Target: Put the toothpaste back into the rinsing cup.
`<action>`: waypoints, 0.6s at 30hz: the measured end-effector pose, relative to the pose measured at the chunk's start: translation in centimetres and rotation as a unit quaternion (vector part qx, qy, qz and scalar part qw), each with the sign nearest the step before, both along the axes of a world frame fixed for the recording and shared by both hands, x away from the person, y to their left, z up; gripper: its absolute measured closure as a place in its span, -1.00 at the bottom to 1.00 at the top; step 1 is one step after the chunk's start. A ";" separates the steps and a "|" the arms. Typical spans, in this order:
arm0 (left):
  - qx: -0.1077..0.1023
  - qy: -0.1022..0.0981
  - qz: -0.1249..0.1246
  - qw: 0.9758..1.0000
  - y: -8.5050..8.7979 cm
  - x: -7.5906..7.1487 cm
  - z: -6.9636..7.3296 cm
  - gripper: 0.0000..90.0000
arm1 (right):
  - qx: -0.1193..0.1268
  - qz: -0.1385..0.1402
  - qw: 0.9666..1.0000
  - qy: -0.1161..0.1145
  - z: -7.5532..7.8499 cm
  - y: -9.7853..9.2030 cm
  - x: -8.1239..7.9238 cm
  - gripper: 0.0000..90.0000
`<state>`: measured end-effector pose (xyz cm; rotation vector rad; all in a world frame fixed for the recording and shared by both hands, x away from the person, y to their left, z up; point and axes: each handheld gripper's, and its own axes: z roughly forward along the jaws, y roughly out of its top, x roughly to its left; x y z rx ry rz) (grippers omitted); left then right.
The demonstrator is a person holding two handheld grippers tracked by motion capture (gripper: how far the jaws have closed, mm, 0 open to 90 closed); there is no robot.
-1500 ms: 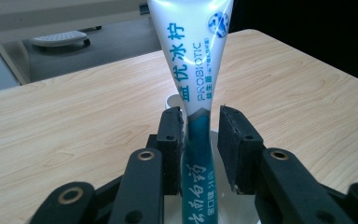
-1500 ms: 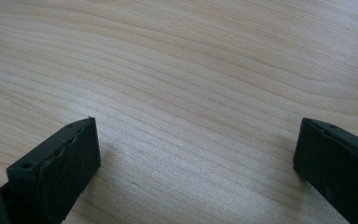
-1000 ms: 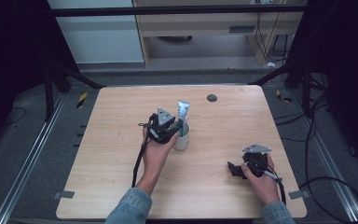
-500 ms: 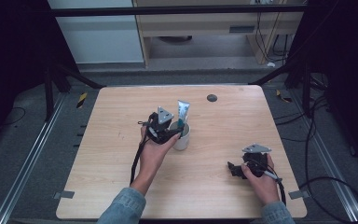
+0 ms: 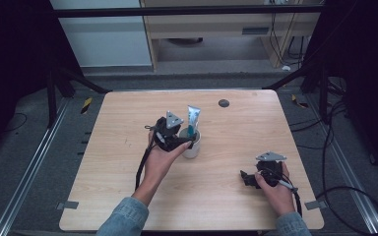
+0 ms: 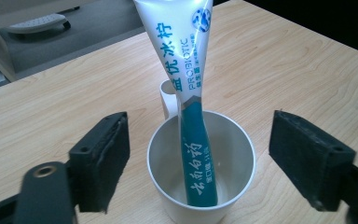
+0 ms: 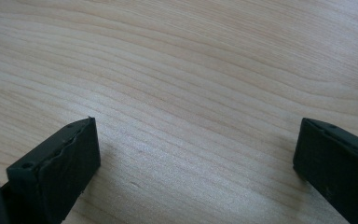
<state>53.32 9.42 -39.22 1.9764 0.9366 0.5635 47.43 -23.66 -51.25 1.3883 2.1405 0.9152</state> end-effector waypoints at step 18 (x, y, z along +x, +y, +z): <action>0.000 0.041 -0.012 0.999 1.5 0.0 0.5 -0.90 | 0.001 -0.001 1.000 0.000 0.0 0.0 0.0 -0.99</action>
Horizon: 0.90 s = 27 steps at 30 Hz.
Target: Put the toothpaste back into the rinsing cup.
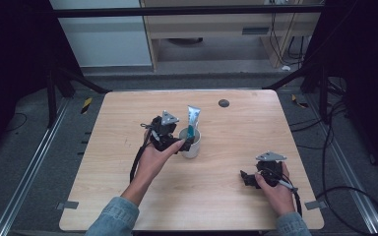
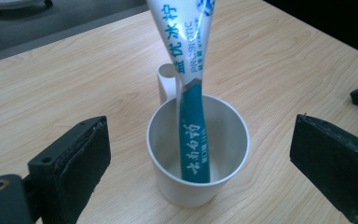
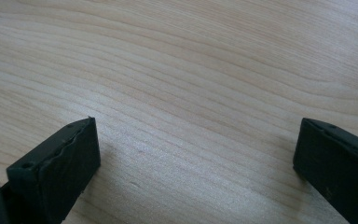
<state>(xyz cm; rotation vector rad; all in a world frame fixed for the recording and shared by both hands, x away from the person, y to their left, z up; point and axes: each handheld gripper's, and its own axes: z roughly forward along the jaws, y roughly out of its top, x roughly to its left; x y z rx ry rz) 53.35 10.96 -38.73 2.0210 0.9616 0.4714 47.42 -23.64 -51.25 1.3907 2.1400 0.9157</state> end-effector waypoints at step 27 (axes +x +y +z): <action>0.007 0.019 0.036 0.999 5.7 0.6 -1.7 -0.90 | 0.000 0.000 1.000 0.000 0.0 0.0 0.0 -0.99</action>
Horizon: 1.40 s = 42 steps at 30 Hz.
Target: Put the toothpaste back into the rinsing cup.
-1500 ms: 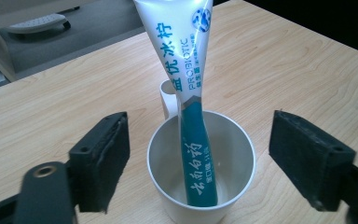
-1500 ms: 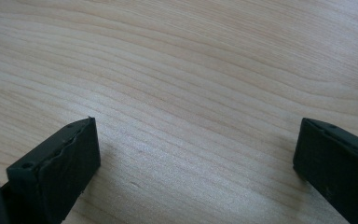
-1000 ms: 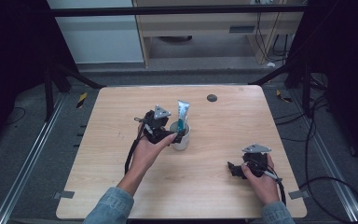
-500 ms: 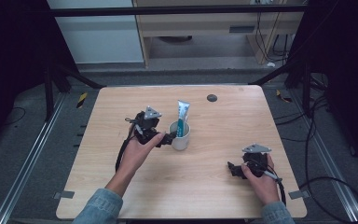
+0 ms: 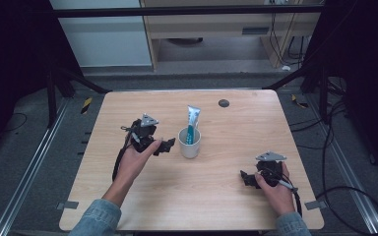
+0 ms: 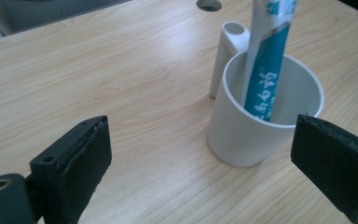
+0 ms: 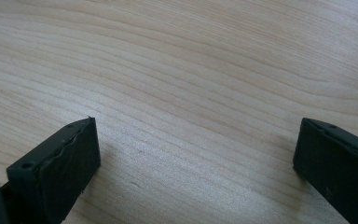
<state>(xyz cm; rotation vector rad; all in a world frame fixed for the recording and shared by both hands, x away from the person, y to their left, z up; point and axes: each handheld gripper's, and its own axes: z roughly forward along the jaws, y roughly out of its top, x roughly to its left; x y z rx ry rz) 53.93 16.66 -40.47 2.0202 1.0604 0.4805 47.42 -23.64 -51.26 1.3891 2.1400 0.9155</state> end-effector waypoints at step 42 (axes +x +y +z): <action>0.082 0.078 0.054 0.992 8.2 -0.3 -7.4 -0.89 | 0.000 0.000 1.000 0.000 0.0 0.0 0.0 -0.99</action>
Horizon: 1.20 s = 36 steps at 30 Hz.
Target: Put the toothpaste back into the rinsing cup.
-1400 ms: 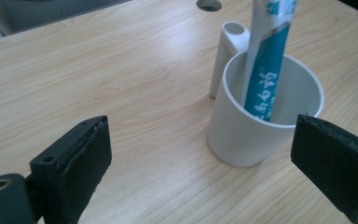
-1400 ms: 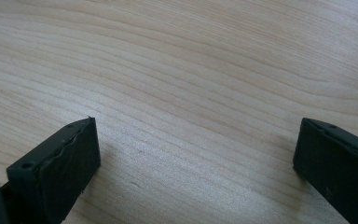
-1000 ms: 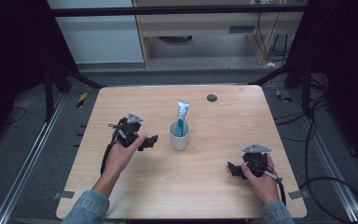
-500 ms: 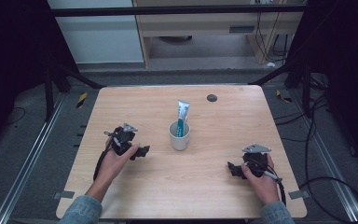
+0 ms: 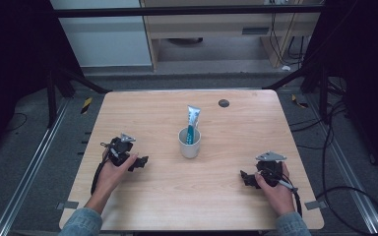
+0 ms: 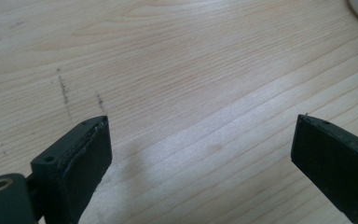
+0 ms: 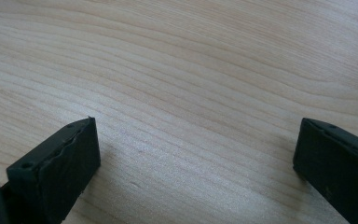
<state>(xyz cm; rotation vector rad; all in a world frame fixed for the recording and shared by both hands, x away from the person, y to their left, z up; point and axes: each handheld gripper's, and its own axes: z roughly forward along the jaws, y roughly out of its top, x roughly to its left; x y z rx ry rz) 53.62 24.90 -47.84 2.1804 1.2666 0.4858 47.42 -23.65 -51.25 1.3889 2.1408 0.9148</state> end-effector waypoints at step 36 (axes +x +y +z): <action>-0.017 -0.028 0.029 0.999 2.7 1.5 -2.5 -0.98 | -0.001 0.000 1.000 -0.002 0.0 0.0 0.0 -0.99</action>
